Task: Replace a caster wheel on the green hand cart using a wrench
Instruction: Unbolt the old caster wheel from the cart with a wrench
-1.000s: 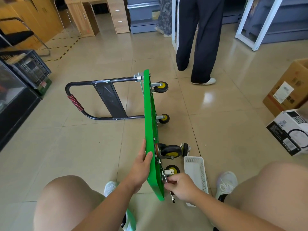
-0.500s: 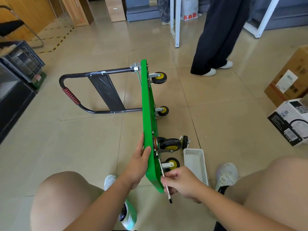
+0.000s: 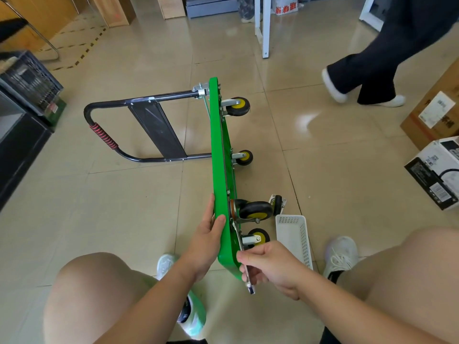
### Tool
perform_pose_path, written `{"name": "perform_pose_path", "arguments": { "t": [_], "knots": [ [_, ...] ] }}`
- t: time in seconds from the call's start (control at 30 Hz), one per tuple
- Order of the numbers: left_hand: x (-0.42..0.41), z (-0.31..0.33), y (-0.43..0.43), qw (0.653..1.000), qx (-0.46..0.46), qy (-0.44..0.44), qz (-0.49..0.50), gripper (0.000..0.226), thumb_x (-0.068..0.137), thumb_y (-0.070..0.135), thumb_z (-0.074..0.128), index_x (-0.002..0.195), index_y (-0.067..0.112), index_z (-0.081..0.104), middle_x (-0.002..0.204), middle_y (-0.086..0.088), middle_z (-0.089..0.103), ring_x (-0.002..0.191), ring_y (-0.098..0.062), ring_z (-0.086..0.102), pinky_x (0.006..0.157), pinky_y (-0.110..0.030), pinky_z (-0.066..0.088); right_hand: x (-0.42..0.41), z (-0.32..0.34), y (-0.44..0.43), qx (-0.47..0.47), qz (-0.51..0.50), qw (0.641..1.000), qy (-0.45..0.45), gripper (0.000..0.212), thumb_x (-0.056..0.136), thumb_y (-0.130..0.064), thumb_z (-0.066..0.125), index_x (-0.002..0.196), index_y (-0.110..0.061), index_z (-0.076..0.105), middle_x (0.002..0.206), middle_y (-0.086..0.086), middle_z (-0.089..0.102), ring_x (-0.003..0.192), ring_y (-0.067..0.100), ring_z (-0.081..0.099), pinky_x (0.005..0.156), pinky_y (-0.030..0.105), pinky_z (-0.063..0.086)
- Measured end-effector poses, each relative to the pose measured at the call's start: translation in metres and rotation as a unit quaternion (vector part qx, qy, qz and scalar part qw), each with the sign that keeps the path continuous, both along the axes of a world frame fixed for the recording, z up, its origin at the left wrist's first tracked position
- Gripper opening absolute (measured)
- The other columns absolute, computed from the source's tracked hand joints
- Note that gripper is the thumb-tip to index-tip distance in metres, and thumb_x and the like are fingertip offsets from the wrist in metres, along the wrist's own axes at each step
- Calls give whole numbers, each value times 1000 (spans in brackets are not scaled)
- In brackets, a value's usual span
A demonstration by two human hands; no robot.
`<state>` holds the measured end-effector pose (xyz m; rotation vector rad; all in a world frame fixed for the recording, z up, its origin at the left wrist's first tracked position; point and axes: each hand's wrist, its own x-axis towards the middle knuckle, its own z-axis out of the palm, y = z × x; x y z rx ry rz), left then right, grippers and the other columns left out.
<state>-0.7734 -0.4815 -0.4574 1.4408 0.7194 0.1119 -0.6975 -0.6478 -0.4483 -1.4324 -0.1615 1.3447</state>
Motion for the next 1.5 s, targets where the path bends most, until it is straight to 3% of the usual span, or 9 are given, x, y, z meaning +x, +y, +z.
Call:
{"name": "perform_pose_path", "arguments": {
  "t": [0.27, 0.47, 0.6, 0.7, 0.8, 0.9, 1.03, 1.27, 1.5],
  "knots": [
    [0, -2, 1, 1000, 1, 10, 2, 61, 113, 27, 42, 160, 57, 16, 149, 24, 55, 127, -13, 65, 113, -48, 50, 0, -4, 5, 28, -20, 998, 60, 21, 95, -18, 69, 89, 2, 71, 73, 11, 68, 63, 21, 65, 59, 30, 56],
    [-2, -4, 2, 1000, 0, 15, 0, 60, 113, 31, 43, 157, 61, 17, 136, 37, 59, 125, -8, 65, 111, -43, 51, 4, -22, 3, 3, 31, 999, -27, 20, 95, -20, 70, 81, -9, 79, 77, 10, 71, 71, 23, 70, 71, 38, 61],
    [-1, -1, 1, 1000, -10, 17, 8, 60, 113, 29, 43, 159, 59, 17, 135, 38, 60, 127, -8, 64, 113, -44, 50, 5, -41, 3, -47, 79, 982, -167, 12, 90, -25, 70, 98, -24, 79, 90, -2, 79, 89, 18, 75, 93, 44, 59],
    [0, 1, 0, 1000, -10, 19, 12, 60, 113, 27, 42, 159, 57, 18, 128, 42, 62, 125, -6, 65, 113, -43, 50, 5, -46, 8, -40, 75, 981, -175, 19, 90, -23, 72, 107, -32, 73, 94, -4, 78, 89, 13, 75, 94, 44, 58],
    [0, 2, 0, 1000, -10, 19, 14, 61, 113, 27, 42, 160, 56, 17, 122, 43, 64, 126, -11, 65, 112, -45, 51, 5, -49, 6, -34, 86, 980, -174, 22, 89, -28, 71, 111, -27, 75, 97, -6, 78, 93, 12, 74, 96, 41, 58],
    [1, 3, 0, 1000, -12, 17, 14, 61, 113, 28, 43, 160, 55, 17, 121, 45, 63, 123, -6, 65, 112, -45, 50, 4, -47, -8, -38, 90, 983, -156, 20, 89, -32, 71, 106, -24, 77, 95, -1, 78, 90, 14, 74, 91, 39, 60],
    [0, 3, 0, 1000, -8, 14, 9, 60, 113, 28, 43, 159, 56, 17, 121, 45, 63, 123, -4, 65, 113, -43, 49, 0, -38, -18, -12, 39, 998, -55, 9, 90, -20, 75, 98, -18, 80, 100, 20, 74, 80, 22, 70, 77, 38, 63],
    [0, 4, -1, 1000, -10, 14, 9, 60, 113, 29, 42, 159, 57, 17, 121, 46, 63, 125, -5, 64, 114, -44, 49, 2, -21, -7, 7, 13, 1000, 19, 15, 93, -17, 74, 95, -3, 78, 79, 8, 71, 70, 22, 68, 67, 35, 58],
    [-1, 3, 0, 1000, -9, 16, 6, 60, 113, 28, 42, 159, 58, 18, 126, 39, 65, 128, -17, 64, 113, -49, 49, 0, -14, 2, 41, -15, 999, 33, 26, 95, -19, 69, 94, 7, 72, 78, 9, 68, 65, 20, 65, 63, 32, 56]
  ]
}}
